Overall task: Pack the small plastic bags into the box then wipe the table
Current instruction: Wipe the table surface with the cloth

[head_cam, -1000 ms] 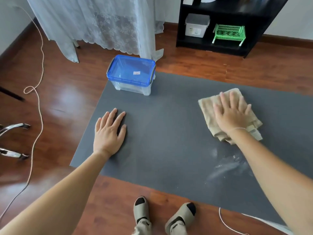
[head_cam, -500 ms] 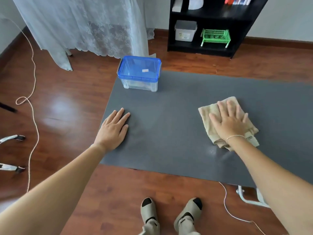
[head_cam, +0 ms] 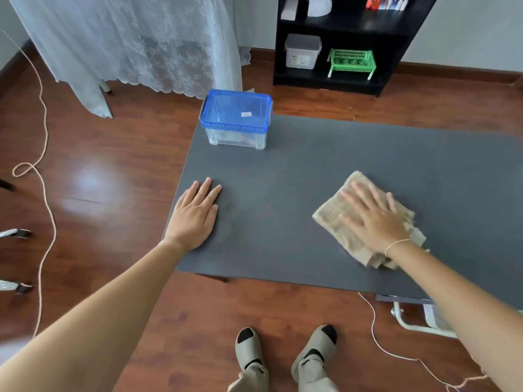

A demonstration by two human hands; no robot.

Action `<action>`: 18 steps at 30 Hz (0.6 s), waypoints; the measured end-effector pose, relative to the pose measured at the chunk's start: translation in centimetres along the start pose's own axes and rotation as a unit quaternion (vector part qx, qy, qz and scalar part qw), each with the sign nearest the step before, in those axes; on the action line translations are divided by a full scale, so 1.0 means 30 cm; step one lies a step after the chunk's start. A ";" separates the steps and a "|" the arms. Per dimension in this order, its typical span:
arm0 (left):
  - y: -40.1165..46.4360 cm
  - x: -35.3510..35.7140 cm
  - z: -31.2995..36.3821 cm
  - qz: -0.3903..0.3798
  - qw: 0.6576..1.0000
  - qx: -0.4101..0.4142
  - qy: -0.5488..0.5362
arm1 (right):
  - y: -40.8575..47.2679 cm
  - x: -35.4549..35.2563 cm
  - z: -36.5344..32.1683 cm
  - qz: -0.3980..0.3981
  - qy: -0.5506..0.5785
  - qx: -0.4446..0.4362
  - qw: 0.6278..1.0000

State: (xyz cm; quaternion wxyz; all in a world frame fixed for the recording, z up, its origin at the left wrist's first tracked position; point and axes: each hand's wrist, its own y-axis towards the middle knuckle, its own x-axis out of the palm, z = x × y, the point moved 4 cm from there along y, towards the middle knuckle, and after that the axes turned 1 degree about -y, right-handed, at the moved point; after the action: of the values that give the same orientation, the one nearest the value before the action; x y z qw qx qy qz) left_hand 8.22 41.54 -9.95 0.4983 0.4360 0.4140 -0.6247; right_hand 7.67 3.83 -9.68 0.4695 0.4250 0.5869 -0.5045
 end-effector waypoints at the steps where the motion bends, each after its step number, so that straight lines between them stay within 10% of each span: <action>1: -0.002 0.003 0.002 0.000 1.000 0.001 0.006 | 0.033 -0.015 0.066 0.003 0.025 0.098 0.995; 4: -0.002 0.003 0.004 -0.002 1.000 0.000 0.013 | 0.122 -0.027 -0.045 0.012 0.089 0.242 0.966; 9: 0.021 -0.012 0.074 0.012 1.000 0.002 -0.027 | -0.069 0.069 -0.605 -0.001 0.002 -0.186 0.983; 12: 0.069 -0.015 0.171 0.023 0.998 0.025 -0.054 | -0.189 0.062 -0.481 0.009 -0.023 -0.283 0.959; 16: 0.107 0.033 0.308 0.005 0.997 0.043 -0.069 | -0.095 0.021 0.138 0.028 0.014 0.017 0.999; 18: 0.118 0.067 0.369 -0.006 0.996 0.060 -0.061 | -0.049 -0.016 0.371 0.025 0.091 0.250 0.964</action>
State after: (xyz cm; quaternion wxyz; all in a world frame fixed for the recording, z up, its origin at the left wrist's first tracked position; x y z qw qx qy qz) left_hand 10.00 29.90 -9.11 0.4922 0.4237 0.3474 -0.6765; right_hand 7.71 -7.41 -9.48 0.3057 0.5877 0.4713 -0.5823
